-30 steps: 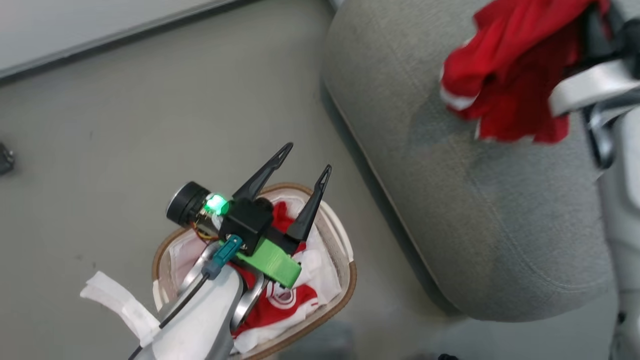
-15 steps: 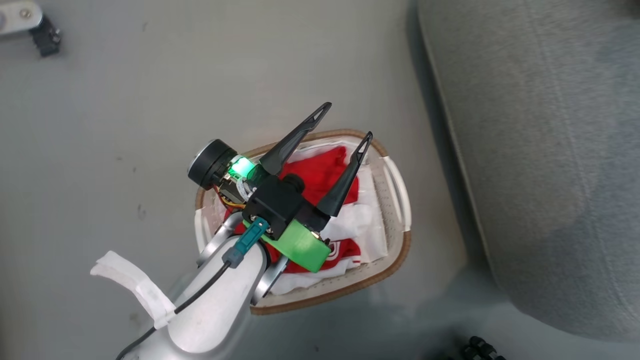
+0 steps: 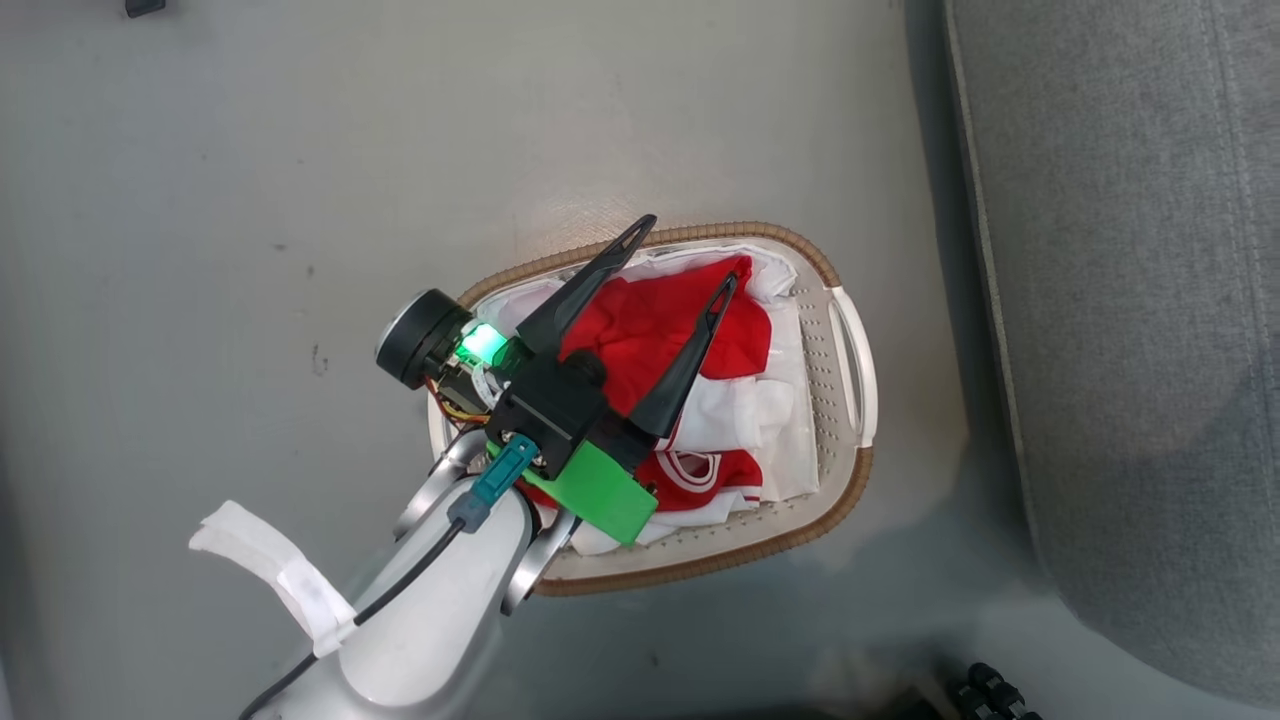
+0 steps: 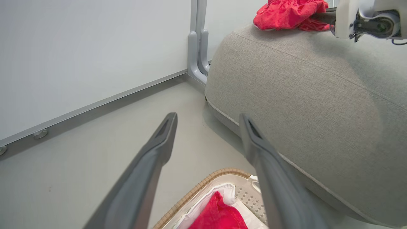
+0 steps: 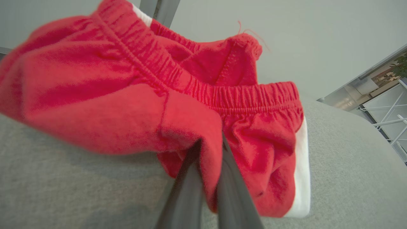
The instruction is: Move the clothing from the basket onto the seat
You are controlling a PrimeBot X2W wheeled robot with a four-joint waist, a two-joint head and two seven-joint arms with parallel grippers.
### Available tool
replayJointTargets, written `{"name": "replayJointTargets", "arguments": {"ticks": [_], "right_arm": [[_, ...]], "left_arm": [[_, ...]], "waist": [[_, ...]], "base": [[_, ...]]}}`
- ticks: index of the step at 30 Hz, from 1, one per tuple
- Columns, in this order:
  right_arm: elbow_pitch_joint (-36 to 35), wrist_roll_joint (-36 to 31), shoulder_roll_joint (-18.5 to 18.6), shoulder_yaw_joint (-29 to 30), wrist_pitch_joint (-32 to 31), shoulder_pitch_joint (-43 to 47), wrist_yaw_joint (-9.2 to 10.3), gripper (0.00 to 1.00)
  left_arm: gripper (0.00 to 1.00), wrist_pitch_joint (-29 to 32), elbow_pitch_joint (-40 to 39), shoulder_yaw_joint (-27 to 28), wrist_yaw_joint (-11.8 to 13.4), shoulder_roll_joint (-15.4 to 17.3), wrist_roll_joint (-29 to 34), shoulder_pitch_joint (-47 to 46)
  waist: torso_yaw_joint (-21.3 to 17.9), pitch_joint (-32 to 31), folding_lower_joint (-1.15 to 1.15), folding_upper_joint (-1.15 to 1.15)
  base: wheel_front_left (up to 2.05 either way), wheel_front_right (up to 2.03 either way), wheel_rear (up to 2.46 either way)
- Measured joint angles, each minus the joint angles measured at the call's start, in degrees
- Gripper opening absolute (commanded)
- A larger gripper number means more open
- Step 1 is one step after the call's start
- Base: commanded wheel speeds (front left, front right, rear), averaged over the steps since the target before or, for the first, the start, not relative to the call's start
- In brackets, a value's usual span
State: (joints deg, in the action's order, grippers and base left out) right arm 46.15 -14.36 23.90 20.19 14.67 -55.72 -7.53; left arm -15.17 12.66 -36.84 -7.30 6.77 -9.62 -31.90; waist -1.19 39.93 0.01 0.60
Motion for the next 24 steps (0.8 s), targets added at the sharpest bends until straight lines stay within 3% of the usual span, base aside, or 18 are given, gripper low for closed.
{"name": "replayJointTargets", "arguments": {"ticks": [1, 14, 24], "right_arm": [[0.0, 0.0, -0.3, 0.2, 0.1, 0.5, 0.00, 1.00], [-3.1, 1.5, -3.8, -2.8, 0.3, 11.1, 0.00, 1.00], [-6.6, 6.2, -6.1, -10.3, 0.3, 15.6, 0.00, 1.00]], "left_arm": [[1.00, 0.0, 0.5, 0.0, 0.0, 0.0, -0.1, 0.1], [1.00, 0.0, 4.0, 1.9, 0.0, -1.2, -3.6, 2.5], [1.00, 0.0, 3.5, 12.3, 1.6, -1.7, -5.0, 9.2]], "waist": [[-0.1, -0.3, 0.00, 0.00], [-1.1, -8.7, -0.01, 0.00], [-0.9, -18.2, -0.01, 0.00]], "base": [[0.00, 0.00, 0.00], [0.00, 0.00, 0.00], [0.00, 0.00, 0.00]]}}
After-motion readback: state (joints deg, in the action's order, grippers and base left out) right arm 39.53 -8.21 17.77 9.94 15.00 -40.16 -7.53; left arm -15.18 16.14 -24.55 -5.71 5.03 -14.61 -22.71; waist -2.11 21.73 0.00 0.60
